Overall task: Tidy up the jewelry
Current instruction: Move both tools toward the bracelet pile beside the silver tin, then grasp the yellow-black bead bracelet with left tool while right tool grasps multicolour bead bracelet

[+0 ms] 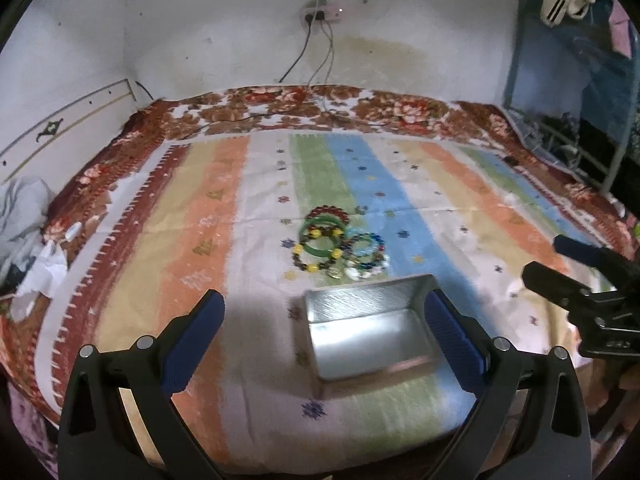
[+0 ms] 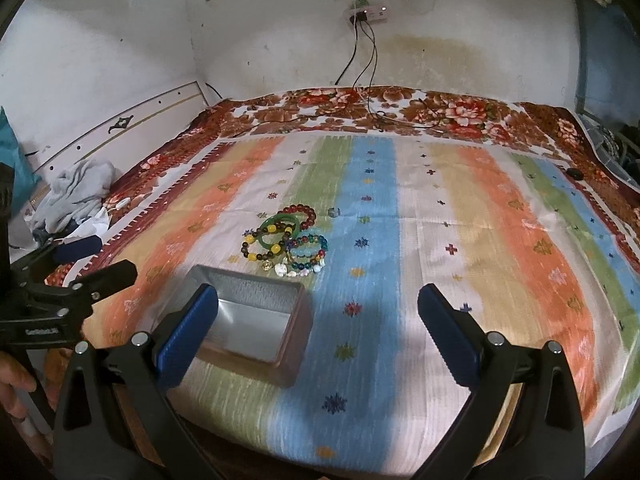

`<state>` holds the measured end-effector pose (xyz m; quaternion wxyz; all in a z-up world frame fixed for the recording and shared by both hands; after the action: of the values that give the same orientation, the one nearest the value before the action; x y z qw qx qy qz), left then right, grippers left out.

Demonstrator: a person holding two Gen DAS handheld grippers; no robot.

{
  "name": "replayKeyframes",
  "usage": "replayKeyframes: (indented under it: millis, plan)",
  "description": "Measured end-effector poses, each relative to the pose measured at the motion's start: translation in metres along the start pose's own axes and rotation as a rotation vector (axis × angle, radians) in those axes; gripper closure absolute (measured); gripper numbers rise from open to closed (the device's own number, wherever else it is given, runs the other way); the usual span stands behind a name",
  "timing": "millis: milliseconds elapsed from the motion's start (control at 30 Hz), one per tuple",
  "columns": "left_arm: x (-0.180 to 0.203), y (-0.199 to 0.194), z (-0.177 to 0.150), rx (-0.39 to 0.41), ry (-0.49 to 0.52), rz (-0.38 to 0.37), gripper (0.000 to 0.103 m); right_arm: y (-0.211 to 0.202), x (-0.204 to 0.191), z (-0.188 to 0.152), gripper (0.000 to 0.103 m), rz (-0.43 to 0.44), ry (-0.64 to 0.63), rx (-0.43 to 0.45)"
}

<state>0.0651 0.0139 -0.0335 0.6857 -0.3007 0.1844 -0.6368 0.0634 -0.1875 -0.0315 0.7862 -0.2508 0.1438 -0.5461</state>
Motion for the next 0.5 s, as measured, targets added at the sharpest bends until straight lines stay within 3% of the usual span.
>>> replayKeyframes:
  millis: [233,500]
  plan:
    - [-0.009,0.023,0.02,-0.038,-0.031,-0.032,0.006,0.026,0.003,0.022,0.005,0.004,-0.033,-0.026]
    - [-0.006,0.055,0.04,-0.071,0.008,-0.029,0.006,0.06,0.007,0.038,0.005,0.021,-0.042,-0.069]
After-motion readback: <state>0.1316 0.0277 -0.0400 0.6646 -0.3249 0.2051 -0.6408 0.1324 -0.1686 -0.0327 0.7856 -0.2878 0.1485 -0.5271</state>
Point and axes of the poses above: each gripper's, at about its wrist camera, not at the fingertips, and y roughly the way its jaws point, x to its right, z to its top, the point moved 3 cm from there along y, roughly the way its jaws point, and after that the axes turned 6 degrees about -y, right-handed, at the moved point
